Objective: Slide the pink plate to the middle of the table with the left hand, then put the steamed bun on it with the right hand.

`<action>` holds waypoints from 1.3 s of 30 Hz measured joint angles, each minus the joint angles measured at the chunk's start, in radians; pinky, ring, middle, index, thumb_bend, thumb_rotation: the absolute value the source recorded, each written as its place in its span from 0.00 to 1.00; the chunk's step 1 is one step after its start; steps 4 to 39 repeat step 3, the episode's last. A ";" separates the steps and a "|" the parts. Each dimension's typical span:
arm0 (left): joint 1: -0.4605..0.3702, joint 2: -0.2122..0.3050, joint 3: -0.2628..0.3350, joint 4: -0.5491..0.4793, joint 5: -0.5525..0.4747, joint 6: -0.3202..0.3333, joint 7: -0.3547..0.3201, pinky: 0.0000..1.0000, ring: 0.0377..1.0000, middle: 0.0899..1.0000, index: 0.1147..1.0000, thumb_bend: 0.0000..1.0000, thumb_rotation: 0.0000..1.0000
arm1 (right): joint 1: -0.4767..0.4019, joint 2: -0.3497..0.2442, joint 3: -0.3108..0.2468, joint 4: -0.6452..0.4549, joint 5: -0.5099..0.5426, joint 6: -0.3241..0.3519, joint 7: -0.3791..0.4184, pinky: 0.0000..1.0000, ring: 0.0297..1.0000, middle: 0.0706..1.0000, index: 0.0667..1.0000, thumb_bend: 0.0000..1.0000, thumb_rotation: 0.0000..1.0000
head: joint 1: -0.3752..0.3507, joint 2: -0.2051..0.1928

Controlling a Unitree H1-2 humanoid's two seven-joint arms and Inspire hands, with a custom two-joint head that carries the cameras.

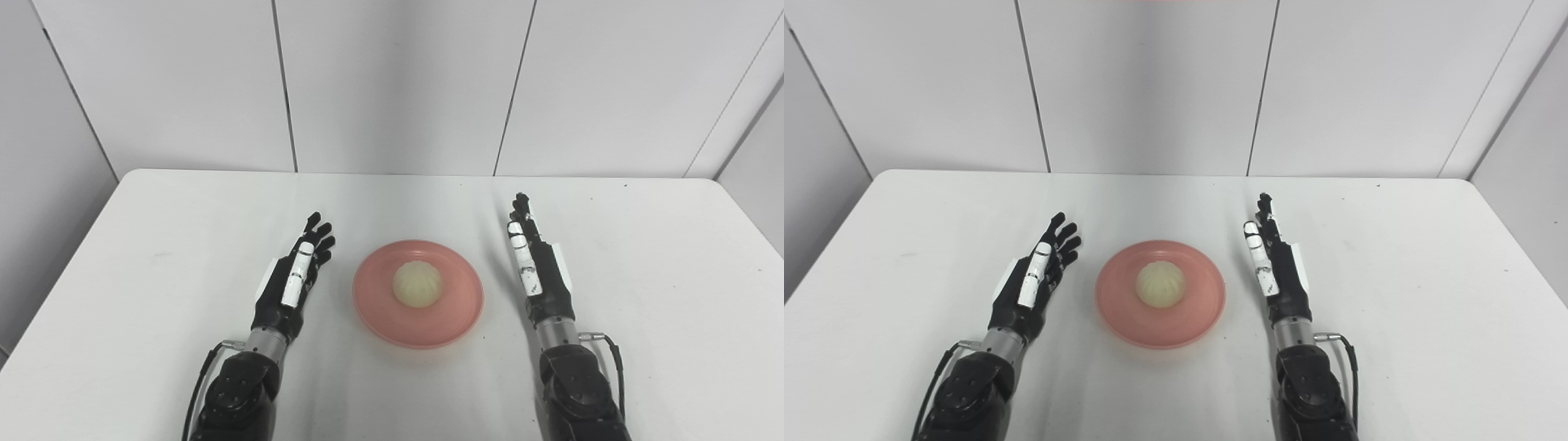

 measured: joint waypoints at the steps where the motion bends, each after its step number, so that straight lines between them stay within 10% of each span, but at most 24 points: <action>1: 0.000 0.000 -0.001 0.000 0.000 0.000 -0.001 0.96 0.95 0.96 0.96 0.46 1.00 | 0.003 0.001 -0.002 -0.008 0.009 0.006 0.001 1.00 1.00 1.00 1.00 0.24 1.00 | 0.000 0.002; 39: -0.002 0.000 -0.002 0.000 0.000 0.000 -0.004 0.96 0.95 0.97 0.97 0.46 1.00 | 0.008 0.001 -0.004 -0.022 0.026 0.029 0.003 1.00 1.00 1.00 1.00 0.23 1.00 | 0.000 0.002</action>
